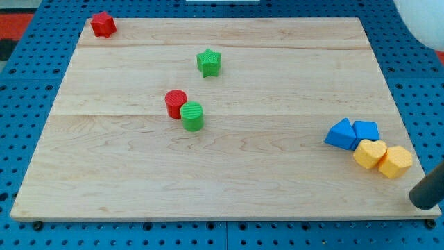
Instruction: Push the yellow hexagon to the top center side of the board
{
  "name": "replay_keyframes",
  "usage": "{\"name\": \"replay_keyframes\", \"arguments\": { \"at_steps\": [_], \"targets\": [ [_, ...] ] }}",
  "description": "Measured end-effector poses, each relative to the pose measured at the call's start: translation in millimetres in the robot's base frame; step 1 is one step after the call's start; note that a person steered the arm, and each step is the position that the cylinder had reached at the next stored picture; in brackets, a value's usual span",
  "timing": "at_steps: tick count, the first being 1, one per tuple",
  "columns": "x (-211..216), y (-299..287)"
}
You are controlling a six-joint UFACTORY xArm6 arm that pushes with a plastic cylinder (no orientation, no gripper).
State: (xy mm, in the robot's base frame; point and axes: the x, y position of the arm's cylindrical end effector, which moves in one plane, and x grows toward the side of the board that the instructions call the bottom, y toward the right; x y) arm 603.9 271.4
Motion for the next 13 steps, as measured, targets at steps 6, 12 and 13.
{"name": "replay_keyframes", "arguments": {
  "at_steps": [6,12,13],
  "targets": [
    [-28,-15],
    [-124,-15],
    [-150,-15]
  ]
}}
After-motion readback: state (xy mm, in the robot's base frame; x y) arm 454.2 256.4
